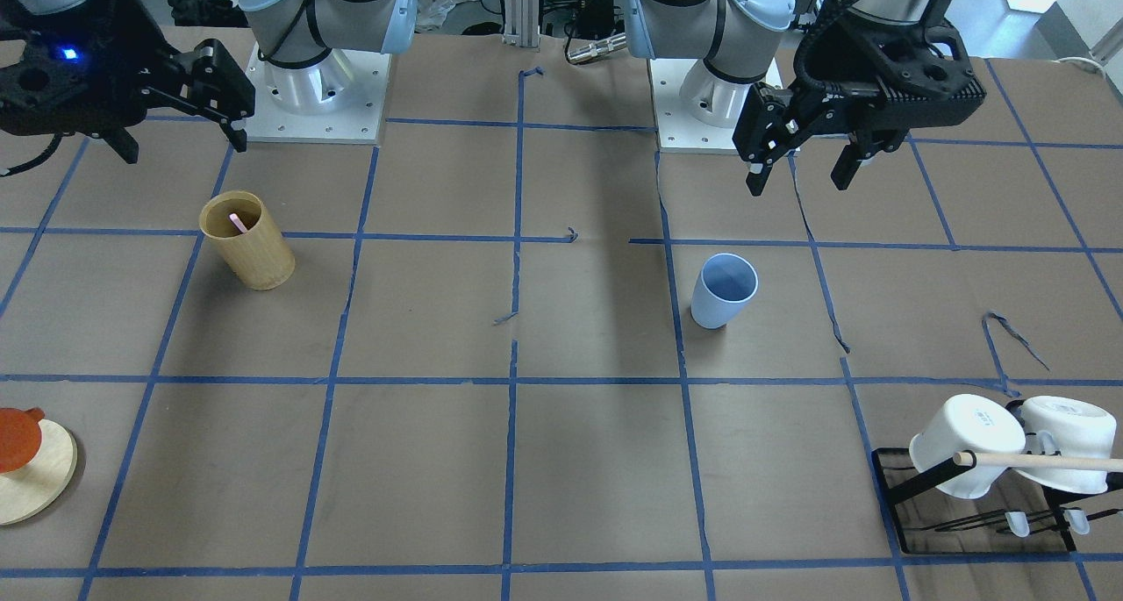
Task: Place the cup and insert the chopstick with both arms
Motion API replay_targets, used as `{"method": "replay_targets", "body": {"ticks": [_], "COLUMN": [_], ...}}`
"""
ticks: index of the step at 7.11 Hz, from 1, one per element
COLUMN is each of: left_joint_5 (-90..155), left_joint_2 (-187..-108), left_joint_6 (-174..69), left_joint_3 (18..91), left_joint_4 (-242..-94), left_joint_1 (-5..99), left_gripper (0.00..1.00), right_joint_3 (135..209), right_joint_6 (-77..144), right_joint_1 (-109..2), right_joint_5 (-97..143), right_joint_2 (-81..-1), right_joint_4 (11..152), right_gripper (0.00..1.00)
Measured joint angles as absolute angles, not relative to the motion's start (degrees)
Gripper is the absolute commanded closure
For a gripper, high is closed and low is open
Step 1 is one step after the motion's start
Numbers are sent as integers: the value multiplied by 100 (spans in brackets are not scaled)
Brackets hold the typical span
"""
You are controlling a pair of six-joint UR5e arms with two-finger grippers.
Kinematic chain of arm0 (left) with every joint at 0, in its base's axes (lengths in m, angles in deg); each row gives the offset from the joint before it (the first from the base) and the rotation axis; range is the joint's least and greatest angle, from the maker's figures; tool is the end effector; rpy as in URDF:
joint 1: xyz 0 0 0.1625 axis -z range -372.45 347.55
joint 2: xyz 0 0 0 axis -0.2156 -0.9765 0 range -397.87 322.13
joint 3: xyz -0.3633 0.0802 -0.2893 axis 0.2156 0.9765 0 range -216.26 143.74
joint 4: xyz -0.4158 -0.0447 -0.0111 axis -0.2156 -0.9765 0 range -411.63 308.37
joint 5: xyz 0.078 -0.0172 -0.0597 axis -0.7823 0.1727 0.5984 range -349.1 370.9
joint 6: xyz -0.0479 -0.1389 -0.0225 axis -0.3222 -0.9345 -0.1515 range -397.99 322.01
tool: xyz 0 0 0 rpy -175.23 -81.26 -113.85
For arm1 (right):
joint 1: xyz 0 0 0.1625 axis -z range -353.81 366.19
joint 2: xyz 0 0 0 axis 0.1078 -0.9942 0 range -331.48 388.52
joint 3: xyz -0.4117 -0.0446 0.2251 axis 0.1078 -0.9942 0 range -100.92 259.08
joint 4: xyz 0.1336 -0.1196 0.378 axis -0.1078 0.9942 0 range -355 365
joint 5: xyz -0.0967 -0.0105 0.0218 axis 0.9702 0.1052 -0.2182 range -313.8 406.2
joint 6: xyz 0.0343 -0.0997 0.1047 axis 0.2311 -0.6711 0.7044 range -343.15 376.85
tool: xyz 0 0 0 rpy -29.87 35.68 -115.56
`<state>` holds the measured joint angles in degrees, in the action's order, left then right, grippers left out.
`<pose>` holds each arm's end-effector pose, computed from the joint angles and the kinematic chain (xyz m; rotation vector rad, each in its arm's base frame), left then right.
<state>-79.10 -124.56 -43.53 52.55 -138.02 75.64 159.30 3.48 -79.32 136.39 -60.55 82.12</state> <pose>-0.1170 -0.4920 0.5310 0.2033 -3.1226 0.2218 0.0942 -0.4974 0.5396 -0.2426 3.1227 0.1094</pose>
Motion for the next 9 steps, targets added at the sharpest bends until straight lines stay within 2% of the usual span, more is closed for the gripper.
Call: {"method": "replay_targets", "body": {"ticks": [9], "left_joint_5": [-7897], "left_joint_2": [-12521], "left_joint_6": [-4293], "left_joint_3": [5254], "left_joint_4": [-13817], "left_joint_1": [7530], "left_gripper": [3], "right_joint_3": [16131], "right_joint_6": [545], "right_joint_1": [-8232], "right_joint_5": [13785], "right_joint_2": [-6046], "right_joint_4": [8259], "right_gripper": [0]}}
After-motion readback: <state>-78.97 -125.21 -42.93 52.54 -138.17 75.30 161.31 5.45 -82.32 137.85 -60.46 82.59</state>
